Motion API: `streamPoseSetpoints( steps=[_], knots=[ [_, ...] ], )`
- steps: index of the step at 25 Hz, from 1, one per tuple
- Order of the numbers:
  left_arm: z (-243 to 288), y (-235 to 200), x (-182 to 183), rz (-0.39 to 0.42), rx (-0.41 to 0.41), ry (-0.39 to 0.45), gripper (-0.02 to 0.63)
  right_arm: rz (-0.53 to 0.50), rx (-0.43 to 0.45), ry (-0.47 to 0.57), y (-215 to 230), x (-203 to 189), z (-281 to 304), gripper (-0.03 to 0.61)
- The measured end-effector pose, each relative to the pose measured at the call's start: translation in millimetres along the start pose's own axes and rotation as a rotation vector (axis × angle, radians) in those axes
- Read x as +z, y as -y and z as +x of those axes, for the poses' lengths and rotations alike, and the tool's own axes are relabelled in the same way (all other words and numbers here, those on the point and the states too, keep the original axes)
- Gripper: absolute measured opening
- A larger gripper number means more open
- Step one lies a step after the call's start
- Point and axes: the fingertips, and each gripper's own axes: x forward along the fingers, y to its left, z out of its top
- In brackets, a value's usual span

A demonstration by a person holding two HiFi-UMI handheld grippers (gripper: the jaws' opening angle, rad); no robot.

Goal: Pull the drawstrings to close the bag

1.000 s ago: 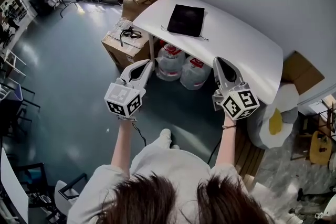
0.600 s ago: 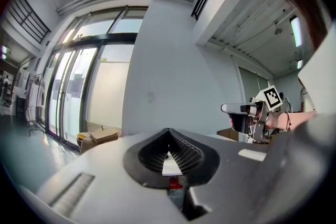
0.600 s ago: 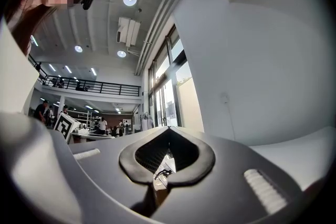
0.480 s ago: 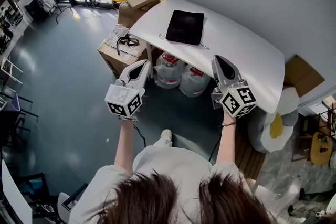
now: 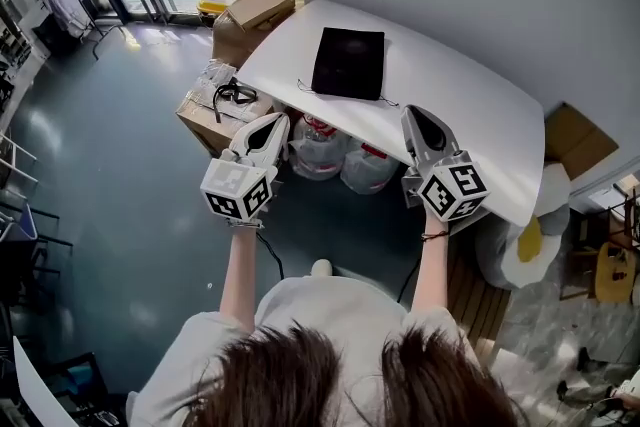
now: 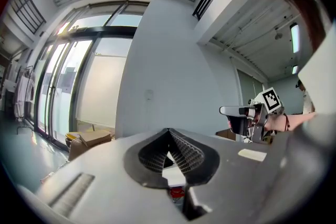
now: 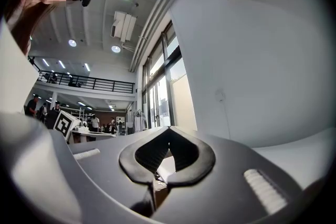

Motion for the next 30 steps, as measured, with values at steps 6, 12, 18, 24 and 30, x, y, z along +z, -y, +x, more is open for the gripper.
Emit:
streamPoseSetpoints(
  steps=[6,12,18,24,30],
  knots=[
    [27.1,-17.1,-2.6,0.014,-0.036,-0.004,-0.006,-0.003,-0.028,-0.008,12.9,-9.2,20.6,0.012],
    [52.2,-25.2,-6.2,0.019,-0.064,-0.009,-0.006,-0.002,-0.05,-0.013,27.5,-15.5,34.0,0.012],
    [73.8,-34.2,-17.0,-0.007,-0.059,-0.024,-0.006,0.004,-0.07,-0.036,53.0,-21.8,50.0,0.012],
    [105.3,-56.1,-18.5,-0.019,-0.029,-0.022,-0.006,0.006,-0.043,-0.052,78.4,-26.3,87.0,0.012],
    [142.7,-72.6,-7.8,-0.004,-0.008,-0.006,-0.006,0.006,-0.008,-0.054,107.6,-19.4,125.2,0.012]
  ],
)
